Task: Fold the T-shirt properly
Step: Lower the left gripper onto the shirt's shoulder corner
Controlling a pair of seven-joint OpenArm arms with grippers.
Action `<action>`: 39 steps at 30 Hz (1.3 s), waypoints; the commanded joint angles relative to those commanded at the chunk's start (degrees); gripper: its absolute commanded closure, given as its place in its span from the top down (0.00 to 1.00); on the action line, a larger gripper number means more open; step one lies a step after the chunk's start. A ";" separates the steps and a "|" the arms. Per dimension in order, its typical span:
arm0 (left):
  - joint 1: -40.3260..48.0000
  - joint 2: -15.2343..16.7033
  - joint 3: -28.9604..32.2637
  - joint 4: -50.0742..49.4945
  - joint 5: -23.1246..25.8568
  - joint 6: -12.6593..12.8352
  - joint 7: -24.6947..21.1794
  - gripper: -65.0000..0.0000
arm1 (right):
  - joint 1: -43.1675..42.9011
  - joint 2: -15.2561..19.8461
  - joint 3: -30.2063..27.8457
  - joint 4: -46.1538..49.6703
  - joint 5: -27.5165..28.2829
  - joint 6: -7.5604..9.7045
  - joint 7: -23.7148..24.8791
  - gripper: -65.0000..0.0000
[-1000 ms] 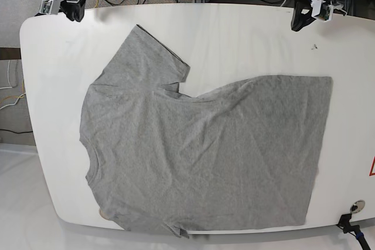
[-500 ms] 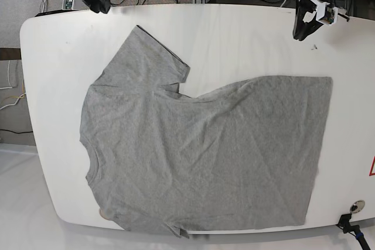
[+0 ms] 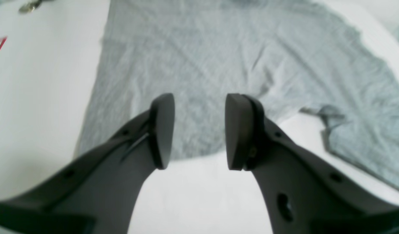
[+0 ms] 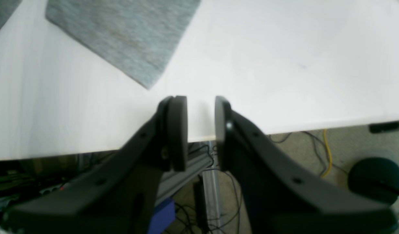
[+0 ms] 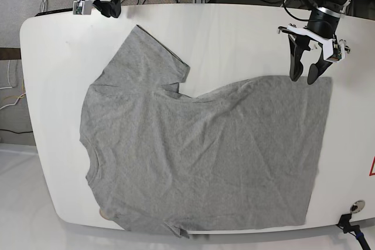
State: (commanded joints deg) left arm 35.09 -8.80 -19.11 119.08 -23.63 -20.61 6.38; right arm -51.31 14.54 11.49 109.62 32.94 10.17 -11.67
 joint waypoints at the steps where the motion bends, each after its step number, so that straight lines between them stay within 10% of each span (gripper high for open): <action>1: -0.79 -0.01 -0.10 -0.38 -0.30 0.24 0.30 0.36 | -0.06 -0.03 0.03 -0.02 0.22 0.18 -0.33 0.20; 39: -22.92 0.14 -5.14 -37.20 -18.91 3.30 11.69 0.39 | -0.78 0.45 0.20 0.47 -0.01 2.26 1.66 0.20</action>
State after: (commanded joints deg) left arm 12.16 -8.66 -24.25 81.88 -42.54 -17.31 18.07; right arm -52.09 14.99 11.69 110.09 32.94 12.43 -10.01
